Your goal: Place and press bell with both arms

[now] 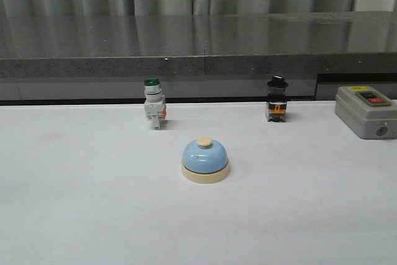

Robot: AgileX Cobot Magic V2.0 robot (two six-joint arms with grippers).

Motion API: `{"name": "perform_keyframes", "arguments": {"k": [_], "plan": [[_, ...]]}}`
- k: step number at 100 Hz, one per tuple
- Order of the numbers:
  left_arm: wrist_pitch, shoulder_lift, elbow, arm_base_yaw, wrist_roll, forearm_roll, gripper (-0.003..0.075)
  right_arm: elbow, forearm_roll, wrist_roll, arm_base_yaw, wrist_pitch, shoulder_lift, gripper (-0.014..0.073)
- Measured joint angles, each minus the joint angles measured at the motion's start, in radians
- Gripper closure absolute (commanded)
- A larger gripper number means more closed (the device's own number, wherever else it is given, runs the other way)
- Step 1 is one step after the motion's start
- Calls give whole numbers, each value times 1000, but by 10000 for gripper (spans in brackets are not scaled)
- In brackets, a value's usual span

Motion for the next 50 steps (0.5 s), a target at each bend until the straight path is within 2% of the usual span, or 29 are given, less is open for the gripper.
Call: {"name": "perform_keyframes", "arguments": {"k": [23, 50], "plan": [[0, 0, 0, 0, 0, 0, 741, 92, 0, 0, 0, -111, -54, 654], [0, 0, 0, 0, 0, 0, 741, 325, 0, 0, -2, -285, -251, 654]]}}
